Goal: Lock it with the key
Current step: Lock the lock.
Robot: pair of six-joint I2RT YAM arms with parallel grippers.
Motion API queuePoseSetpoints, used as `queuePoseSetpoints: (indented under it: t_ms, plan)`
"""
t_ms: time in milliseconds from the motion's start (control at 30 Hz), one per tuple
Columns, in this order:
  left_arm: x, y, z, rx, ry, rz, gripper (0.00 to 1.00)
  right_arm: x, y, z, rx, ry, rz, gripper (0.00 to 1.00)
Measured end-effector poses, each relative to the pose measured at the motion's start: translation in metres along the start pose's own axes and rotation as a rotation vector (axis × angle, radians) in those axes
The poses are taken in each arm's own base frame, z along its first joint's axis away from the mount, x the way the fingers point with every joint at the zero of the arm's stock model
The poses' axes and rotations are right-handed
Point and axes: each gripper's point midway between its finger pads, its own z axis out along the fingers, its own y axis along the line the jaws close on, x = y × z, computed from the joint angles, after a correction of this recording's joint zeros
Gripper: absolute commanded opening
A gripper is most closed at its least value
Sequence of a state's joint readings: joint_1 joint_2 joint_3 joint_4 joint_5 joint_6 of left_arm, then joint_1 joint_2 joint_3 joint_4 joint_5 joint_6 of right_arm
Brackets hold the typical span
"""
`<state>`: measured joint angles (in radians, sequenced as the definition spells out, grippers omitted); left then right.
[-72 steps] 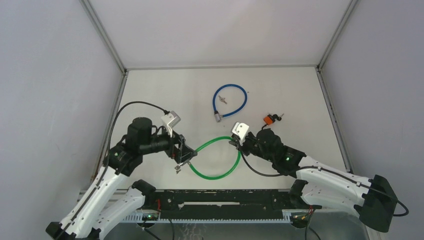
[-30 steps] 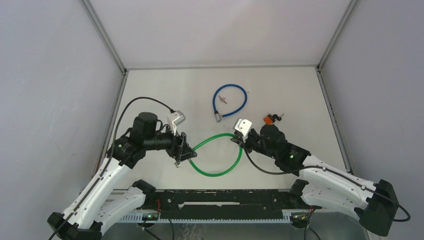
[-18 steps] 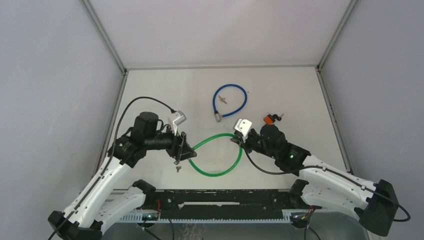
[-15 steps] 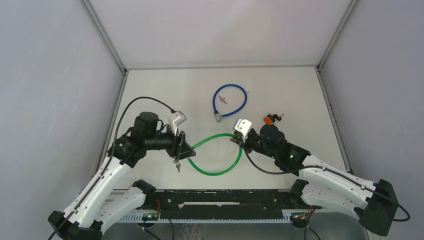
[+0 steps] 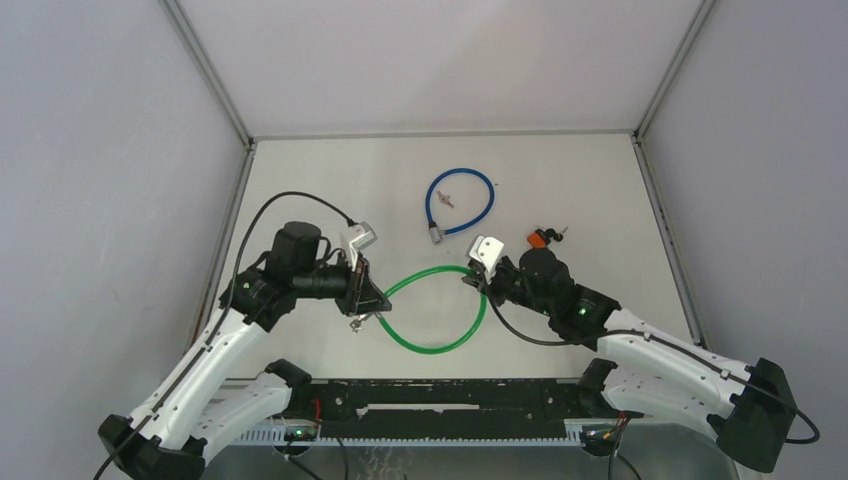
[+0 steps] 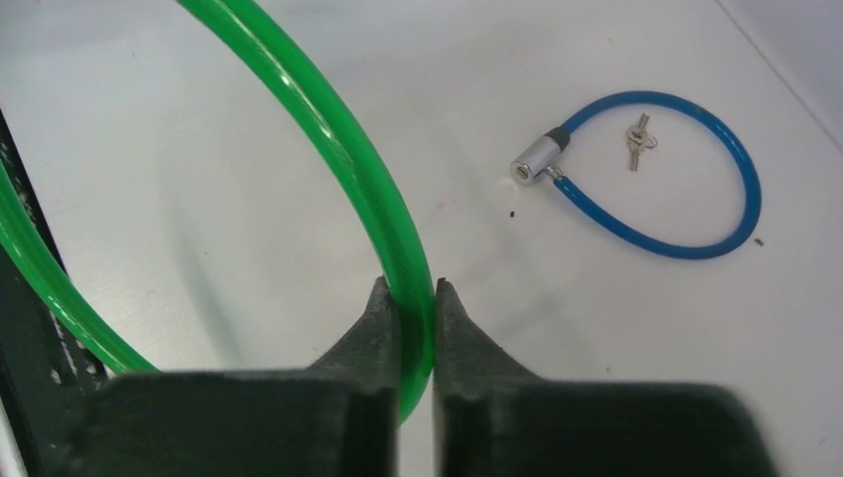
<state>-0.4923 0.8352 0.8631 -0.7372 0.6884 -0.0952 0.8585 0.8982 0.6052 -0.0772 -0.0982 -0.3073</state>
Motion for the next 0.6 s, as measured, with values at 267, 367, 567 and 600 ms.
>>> queuePoseSetpoints:
  t_ms: [267, 367, 567, 600]
  plan:
    - [-0.011, 0.016, -0.002, -0.103, -0.047, -0.018, 0.00, -0.043, -0.018, -0.013, 0.079, -0.105, 0.123, 0.99]
    - [-0.022, 0.022, -0.006, -0.149, -0.103, -0.025, 0.00, -0.064, -0.030, -0.029, 0.132, -0.178, 0.188, 0.99]
    - [-0.064, 0.017, -0.020, -0.179, -0.312, 0.003, 0.00, -0.096, -0.075, -0.068, 0.308, -0.294, 0.498, 0.99]
    - [-0.071, 0.016, -0.024, -0.181, -0.359, 0.016, 0.00, -0.097, -0.084, -0.073, 0.334, -0.307, 0.581, 0.99]
